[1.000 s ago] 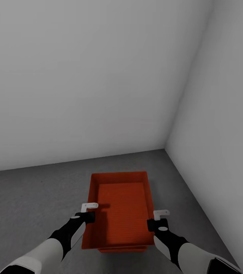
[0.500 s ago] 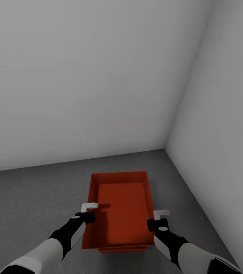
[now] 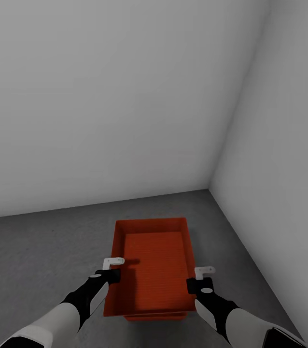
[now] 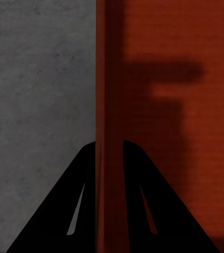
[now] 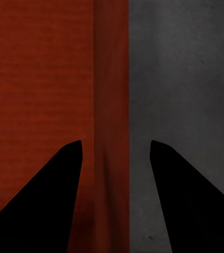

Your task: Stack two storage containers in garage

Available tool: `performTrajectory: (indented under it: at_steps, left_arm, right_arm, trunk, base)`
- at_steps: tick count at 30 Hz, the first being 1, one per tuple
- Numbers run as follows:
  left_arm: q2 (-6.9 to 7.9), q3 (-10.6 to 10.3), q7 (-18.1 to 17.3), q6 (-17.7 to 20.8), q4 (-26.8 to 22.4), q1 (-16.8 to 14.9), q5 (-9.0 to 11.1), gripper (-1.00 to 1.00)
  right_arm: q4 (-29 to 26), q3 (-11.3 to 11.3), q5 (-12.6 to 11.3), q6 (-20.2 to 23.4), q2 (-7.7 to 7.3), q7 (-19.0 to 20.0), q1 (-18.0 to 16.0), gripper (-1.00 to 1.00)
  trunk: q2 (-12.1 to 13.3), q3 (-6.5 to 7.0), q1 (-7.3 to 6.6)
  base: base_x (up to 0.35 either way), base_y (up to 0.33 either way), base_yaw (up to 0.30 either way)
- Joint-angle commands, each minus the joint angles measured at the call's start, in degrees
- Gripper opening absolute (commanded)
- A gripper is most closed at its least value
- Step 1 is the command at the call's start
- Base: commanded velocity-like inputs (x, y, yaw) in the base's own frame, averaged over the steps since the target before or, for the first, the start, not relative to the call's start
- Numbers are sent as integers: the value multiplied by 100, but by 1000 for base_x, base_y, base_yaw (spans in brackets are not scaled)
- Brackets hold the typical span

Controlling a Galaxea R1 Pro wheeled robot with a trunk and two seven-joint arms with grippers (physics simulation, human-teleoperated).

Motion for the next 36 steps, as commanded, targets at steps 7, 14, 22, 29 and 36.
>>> performTrajectory:
  at_steps: [7, 14, 22, 29, 36]
  left_arm:
    - [8, -257, 67, 31, -31, -1, 54, -100]
    - [8, -257, 67, 30, -31, -1, 54, -100]
    - [10, -257, 67, 33, -31, -1, 54, -100]
    - [9, -257, 67, 48, -31, -1, 54, -100]
    - [8, -257, 67, 64, -31, -1, 54, -100]
  right_arm:
    - [28, -4, -182, 168, -4, -22, -7, -100]
    - [28, -3, -184, 168, -5, -14, -7, -100]
    - [28, -3, -184, 168, -4, -21, -7, -100]
    - [28, -5, -183, 168, -9, -22, -7, -100]
    - [28, -7, -183, 168, -13, -22, -7, -100]
  trunk:
    - [-10, -9, 3]
    - [-10, -9, 3]
    - [-10, -9, 3]
    - [-10, -9, 3]
    - [-10, -9, 3]
  base:
    - [0, 0, 0]
    - [0, 0, 0]
    - [0, 0, 0]
    - [0, 0, 0]
    - [0, 0, 0]
